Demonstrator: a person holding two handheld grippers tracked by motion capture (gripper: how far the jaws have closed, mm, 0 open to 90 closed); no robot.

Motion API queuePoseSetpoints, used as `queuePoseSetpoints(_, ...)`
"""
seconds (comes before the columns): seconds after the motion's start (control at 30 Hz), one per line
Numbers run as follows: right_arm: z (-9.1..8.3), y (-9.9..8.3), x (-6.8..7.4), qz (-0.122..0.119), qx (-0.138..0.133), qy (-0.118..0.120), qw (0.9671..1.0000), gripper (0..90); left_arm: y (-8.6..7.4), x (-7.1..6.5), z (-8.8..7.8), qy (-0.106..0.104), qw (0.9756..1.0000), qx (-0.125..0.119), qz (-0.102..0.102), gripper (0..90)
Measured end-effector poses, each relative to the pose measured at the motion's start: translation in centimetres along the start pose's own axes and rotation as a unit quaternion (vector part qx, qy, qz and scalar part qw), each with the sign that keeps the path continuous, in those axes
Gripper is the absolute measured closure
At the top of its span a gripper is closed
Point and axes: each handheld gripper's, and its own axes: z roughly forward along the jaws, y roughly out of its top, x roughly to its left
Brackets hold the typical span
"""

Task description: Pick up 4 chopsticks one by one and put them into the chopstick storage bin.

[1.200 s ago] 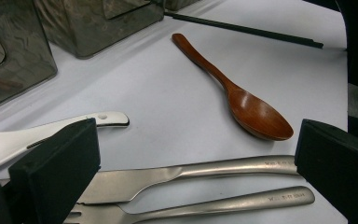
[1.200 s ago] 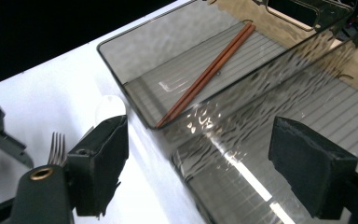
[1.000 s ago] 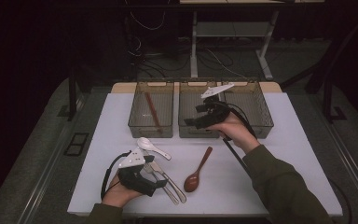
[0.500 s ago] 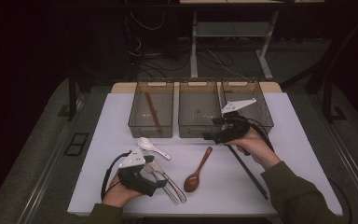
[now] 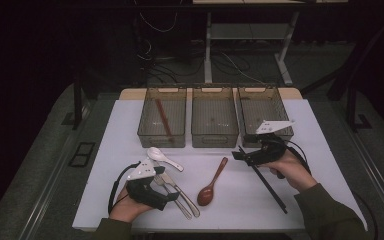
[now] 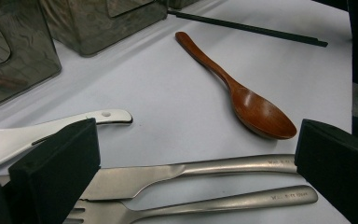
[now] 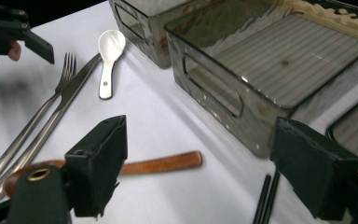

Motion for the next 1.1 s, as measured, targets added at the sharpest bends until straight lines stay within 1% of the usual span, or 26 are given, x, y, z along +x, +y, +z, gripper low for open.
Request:
queuePoseSetpoints(0.1,-0.6,-1.1,0.1,-0.001,-0.006,-0.007,1.0000,17.4,0.0,0.0,0.0,0.000,1.0000,0.000,-0.001,0.0)
queuePoseSetpoints(0.23,-1.5,-2.5,0.1,0.006,-0.008,-0.016,0.9998,17.4,0.0,0.0,0.0,0.000,1.0000,0.000,0.000,0.0)
queuePoseSetpoints(0.33,-2.0,-3.4,0.1,0.007,-0.002,-0.033,0.9994,17.4,0.0,0.0,0.0,0.001,1.0000,-0.001,-0.001,0.0)
queuePoseSetpoints(0.43,-2.3,-4.1,0.1,0.008,0.003,-0.041,0.9991,17.4,0.0,0.0,0.0,0.001,1.0000,0.000,-0.001,0.0)
queuePoseSetpoints(0.67,-3.4,-5.7,0.2,0.011,0.014,-0.046,0.9988,17.4,-0.1,0.0,0.0,0.003,1.0000,-0.001,-0.003,0.0)
queuePoseSetpoints(0.73,-3.6,-6.2,0.3,0.010,0.023,-0.048,0.9985,14.6,-0.1,0.0,0.0,0.003,1.0000,-0.001,-0.004,0.0)
queuePoseSetpoints(0.83,-4.1,-6.8,0.5,0.005,0.042,-0.049,0.9979,14.5,-0.1,0.0,0.0,0.003,1.0000,0.000,-0.003,0.0)
queuePoseSetpoints(0.93,-4.7,-7.5,0.5,0.010,0.048,-0.039,0.9980,14.7,-0.1,0.1,0.0,0.003,1.0000,0.000,-0.003,0.0)
queuePoseSetpoints(1.0,-4.9,-8.0,0.4,0.018,0.055,-0.042,0.9974,18.1,-0.2,0.1,0.0,0.004,1.0000,0.000,-0.004,0.0)
queuePoseSetpoints(1.1,-5.3,-8.6,0.5,0.016,0.067,-0.058,0.9959,25.3,-0.1,0.1,0.0,0.005,1.0000,0.001,-0.004,0.0)
